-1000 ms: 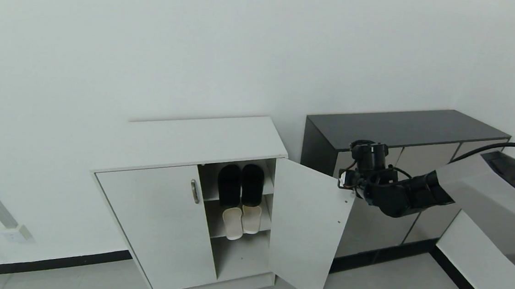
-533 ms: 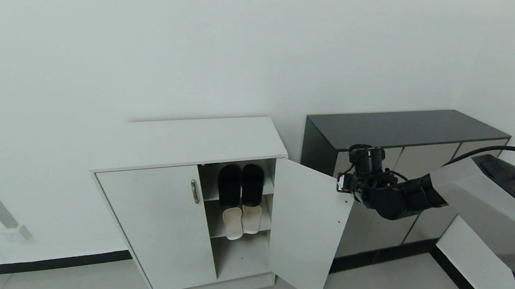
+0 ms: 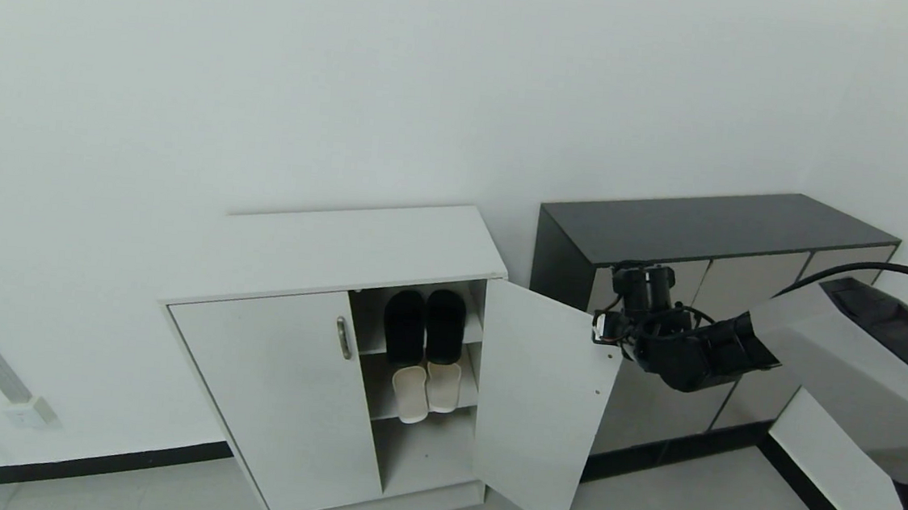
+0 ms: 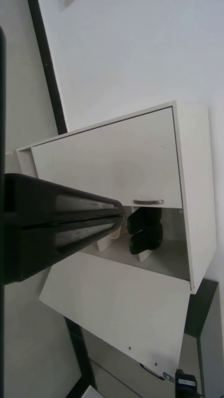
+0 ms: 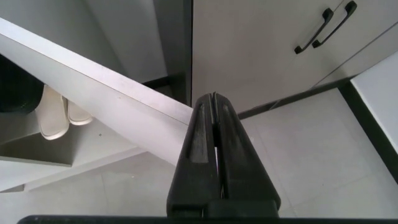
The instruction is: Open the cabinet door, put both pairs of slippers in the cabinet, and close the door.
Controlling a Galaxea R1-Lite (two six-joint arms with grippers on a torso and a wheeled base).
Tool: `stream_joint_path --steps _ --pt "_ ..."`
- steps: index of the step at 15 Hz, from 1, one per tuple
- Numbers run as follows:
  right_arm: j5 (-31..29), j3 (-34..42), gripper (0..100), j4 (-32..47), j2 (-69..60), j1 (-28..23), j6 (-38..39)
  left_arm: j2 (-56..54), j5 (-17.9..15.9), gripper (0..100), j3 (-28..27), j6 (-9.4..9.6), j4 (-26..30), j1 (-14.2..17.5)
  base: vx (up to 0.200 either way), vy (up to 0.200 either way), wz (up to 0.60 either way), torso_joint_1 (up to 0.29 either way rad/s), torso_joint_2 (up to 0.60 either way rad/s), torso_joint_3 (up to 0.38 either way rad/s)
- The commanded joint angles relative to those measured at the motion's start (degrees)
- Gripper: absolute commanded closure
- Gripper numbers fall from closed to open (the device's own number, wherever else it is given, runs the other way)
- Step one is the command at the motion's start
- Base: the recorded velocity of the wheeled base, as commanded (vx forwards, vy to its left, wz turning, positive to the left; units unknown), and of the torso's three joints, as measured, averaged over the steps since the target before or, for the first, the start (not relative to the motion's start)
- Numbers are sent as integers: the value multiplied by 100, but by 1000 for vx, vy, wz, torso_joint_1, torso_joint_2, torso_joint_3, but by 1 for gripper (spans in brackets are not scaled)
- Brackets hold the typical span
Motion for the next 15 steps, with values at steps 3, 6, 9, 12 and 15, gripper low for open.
stream_joint_path --steps 3,6,9,12,15 --pt "1 563 100 -16 -350 260 17 -1 2 100 1 -2 0 0 0 0 0 0 0 0" --pt "1 1188 100 -25 -789 734 237 -1 2 100 1 -2 0 0 0 0 0 0 0 0" --pt "-7 1803 100 -209 -1194 1376 324 -1 2 100 1 -2 0 0 0 0 0 0 0 0" --pt "19 2400 100 -789 -1536 1842 193 -1 2 100 1 -11 0 0 0 0 0 0 0 0" --pt "19 2778 100 -1185 -1677 1991 -229 -1 10 100 1 -11 0 0 0 0 0 0 0 0"
